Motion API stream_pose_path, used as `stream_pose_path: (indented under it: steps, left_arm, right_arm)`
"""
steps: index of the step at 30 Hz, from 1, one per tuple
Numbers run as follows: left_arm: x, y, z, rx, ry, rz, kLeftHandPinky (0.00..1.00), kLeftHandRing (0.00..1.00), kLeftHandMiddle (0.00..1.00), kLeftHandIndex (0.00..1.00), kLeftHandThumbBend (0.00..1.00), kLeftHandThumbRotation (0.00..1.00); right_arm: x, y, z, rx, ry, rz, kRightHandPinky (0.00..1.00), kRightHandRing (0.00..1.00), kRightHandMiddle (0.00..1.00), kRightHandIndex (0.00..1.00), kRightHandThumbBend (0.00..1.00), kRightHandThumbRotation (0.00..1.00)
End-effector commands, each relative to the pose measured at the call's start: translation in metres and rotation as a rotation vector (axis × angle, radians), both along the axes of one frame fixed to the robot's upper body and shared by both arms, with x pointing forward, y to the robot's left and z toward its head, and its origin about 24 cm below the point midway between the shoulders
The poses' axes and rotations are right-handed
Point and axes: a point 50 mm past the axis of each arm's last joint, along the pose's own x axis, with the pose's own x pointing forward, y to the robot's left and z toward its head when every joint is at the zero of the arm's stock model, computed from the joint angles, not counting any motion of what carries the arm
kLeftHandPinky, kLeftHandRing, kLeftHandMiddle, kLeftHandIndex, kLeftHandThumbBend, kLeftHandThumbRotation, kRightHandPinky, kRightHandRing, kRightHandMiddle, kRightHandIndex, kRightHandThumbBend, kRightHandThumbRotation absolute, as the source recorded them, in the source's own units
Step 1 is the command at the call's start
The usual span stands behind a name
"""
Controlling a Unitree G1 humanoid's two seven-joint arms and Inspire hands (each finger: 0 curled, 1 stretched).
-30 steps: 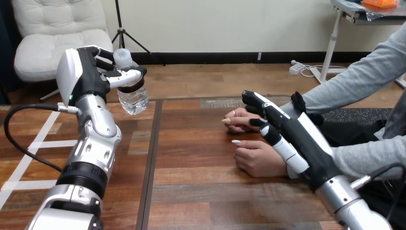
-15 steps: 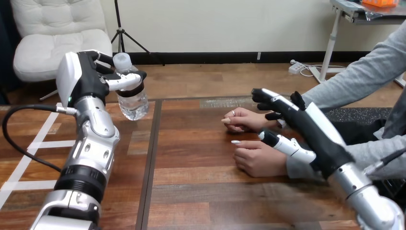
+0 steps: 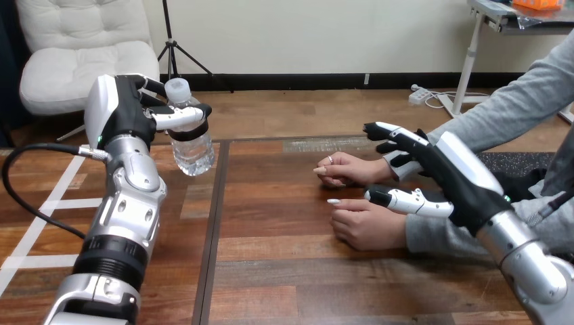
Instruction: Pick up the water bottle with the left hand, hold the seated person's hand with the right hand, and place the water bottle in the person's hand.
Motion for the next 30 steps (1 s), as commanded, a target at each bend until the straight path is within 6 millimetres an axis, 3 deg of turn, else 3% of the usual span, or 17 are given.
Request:
stream_pose_path:
  steps: [1, 20, 30]
  left_arm:
    - [0.007, -0.001, 0.039, 0.058, -0.100, -0.026, 0.23, 0.33, 0.40, 0.48, 0.63, 0.00]
    - [0.006, 0.003, 0.049, 0.133, 0.005, -0.088, 0.31, 0.39, 0.47, 0.50, 0.64, 0.00]
    - [0.007, 0.007, 0.055, 0.176, 0.018, -0.123, 0.29, 0.36, 0.44, 0.46, 0.65, 0.00]
  right_arm:
    - [0.020, 0.000, 0.028, -0.063, -0.120, 0.018, 0.70, 0.81, 0.86, 0.87, 1.00, 0.83]
    - [0.035, -0.008, 0.029, -0.196, -0.095, 0.022, 0.68, 0.82, 0.86, 0.87, 1.00, 0.83]
    - [0.039, -0.008, 0.029, -0.229, -0.095, 0.034, 0.70, 0.83, 0.86, 0.86, 1.00, 0.81]
